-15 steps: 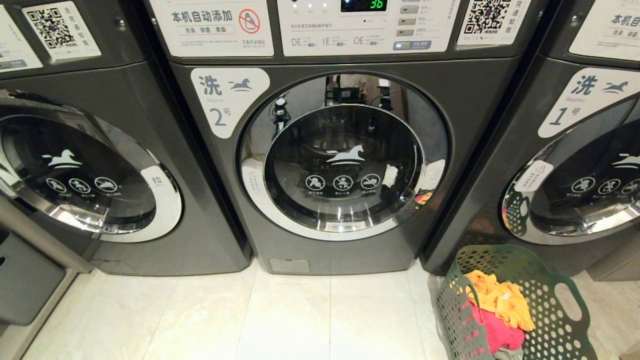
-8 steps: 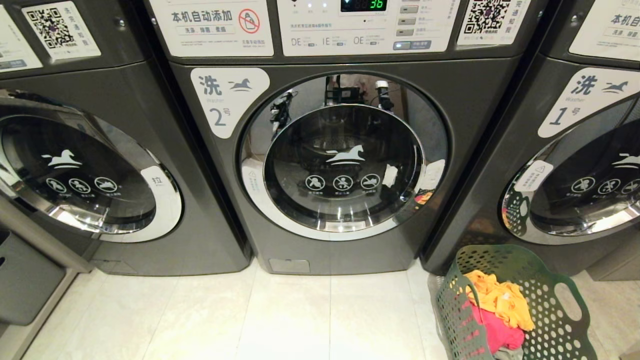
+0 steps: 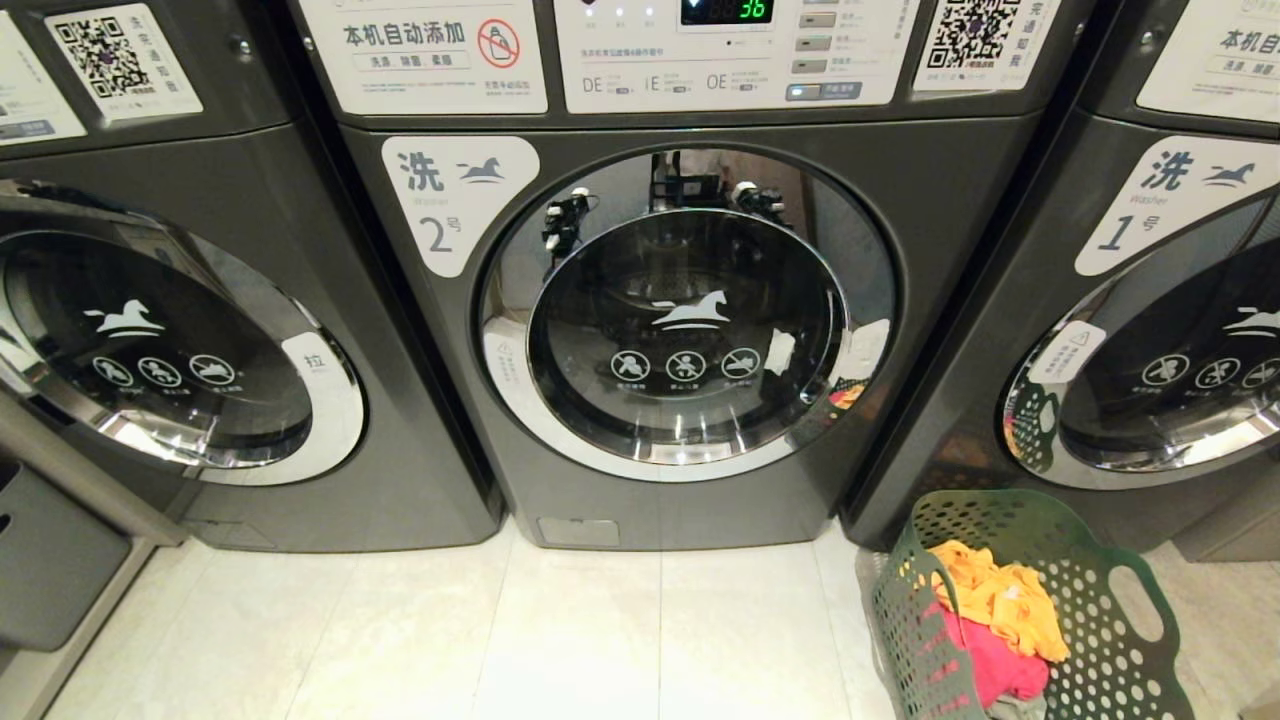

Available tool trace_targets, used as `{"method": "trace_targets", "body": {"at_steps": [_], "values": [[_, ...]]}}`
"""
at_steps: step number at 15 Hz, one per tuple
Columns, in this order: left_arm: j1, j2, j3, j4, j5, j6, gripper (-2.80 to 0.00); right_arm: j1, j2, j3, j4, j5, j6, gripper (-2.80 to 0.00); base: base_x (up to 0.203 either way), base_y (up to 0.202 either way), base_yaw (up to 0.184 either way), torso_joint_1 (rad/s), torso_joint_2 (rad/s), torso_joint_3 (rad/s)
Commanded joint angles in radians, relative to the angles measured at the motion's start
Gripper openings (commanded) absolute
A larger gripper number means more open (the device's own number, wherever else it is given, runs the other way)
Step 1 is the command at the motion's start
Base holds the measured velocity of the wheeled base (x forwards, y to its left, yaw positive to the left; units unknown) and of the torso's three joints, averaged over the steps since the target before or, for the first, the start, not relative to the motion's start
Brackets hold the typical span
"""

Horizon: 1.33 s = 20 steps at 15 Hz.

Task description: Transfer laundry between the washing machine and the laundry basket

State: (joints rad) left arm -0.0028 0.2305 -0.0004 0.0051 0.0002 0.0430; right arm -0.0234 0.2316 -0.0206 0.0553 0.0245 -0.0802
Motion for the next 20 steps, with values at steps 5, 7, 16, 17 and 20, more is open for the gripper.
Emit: {"method": "trace_targets", "body": {"at_steps": [5, 7, 16, 17, 20], "values": [[0.003, -0.231, 0.003, -0.011, -0.017, 0.021, -2.80, 0.023, -0.232, 0.002, -0.005, 0.007, -0.006, -2.80, 0.000, 0.000, 0.000, 0.000, 0.00, 0.000], [0.003, -0.231, 0.003, -0.011, -0.017, 0.022, -2.80, 0.023, -0.232, 0.002, -0.005, 0.012, -0.013, -2.80, 0.000, 0.000, 0.000, 0.000, 0.00, 0.000], [0.003, -0.231, 0.003, -0.011, -0.017, 0.023, -2.80, 0.023, -0.232, 0.008, -0.019, 0.014, -0.029, -2.80, 0.000, 0.000, 0.000, 0.000, 0.00, 0.000], [0.003, -0.231, 0.003, -0.011, -0.017, 0.023, -2.80, 0.023, -0.232, 0.008, -0.019, 0.012, -0.029, -2.80, 0.000, 0.000, 0.000, 0.000, 0.00, 0.000], [0.003, -0.231, 0.003, -0.011, -0.017, 0.023, -2.80, 0.023, -0.232, 0.008, -0.019, 0.011, -0.027, -2.80, 0.000, 0.000, 0.000, 0.000, 0.00, 0.000]]}}
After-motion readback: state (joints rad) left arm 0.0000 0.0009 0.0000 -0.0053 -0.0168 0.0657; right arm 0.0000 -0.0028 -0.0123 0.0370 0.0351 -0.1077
